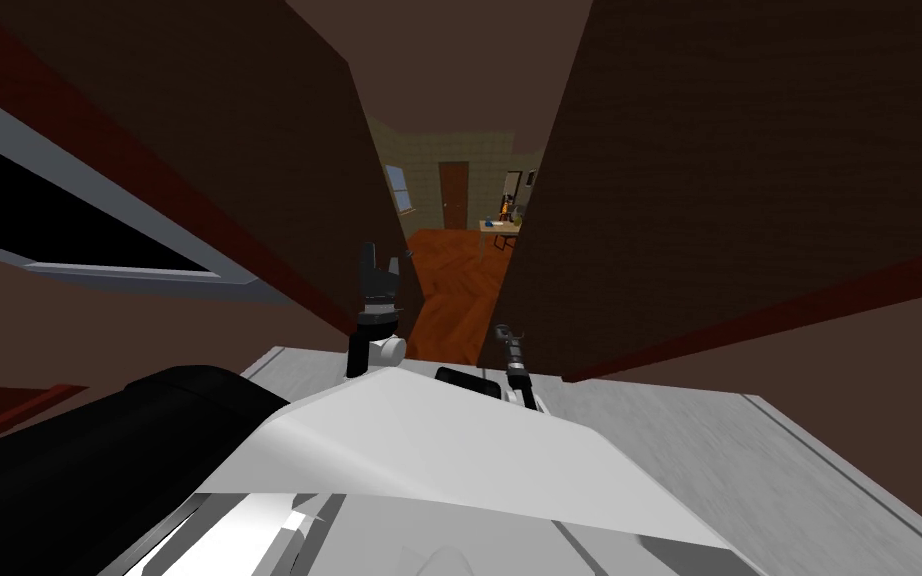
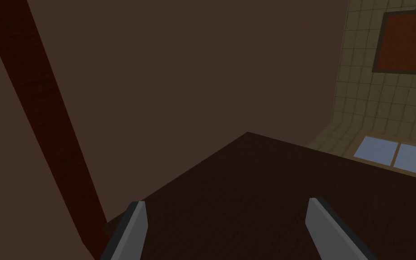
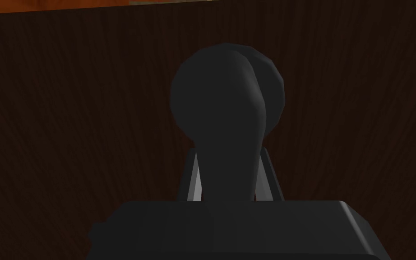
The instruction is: Push the door open
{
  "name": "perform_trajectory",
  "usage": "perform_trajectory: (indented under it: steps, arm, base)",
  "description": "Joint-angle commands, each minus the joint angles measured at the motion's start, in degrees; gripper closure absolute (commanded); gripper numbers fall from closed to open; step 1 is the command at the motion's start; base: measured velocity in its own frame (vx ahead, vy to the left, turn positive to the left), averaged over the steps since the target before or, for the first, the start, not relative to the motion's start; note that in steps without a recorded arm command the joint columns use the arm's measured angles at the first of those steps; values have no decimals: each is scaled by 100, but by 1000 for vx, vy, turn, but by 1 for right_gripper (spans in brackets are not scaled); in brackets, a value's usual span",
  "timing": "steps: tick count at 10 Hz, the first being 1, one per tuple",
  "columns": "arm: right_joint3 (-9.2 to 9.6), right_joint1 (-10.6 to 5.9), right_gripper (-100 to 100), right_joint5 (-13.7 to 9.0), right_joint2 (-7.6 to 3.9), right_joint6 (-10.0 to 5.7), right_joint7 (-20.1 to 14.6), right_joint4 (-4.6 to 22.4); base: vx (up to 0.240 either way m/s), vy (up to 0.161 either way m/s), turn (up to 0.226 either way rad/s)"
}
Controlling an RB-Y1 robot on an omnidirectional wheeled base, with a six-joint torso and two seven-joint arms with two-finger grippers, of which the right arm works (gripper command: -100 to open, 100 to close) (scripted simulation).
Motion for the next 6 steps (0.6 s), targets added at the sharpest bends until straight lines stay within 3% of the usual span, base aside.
perform_trajectory:
  steps: [1,6]
  arm:
    - [-99,-68,100,-37,-38,-13,27,37]
    - [-376,-132,100,-146,-124,-16,108,116]
  base:
    - [159,64,-52]
    - [164,68,-39]
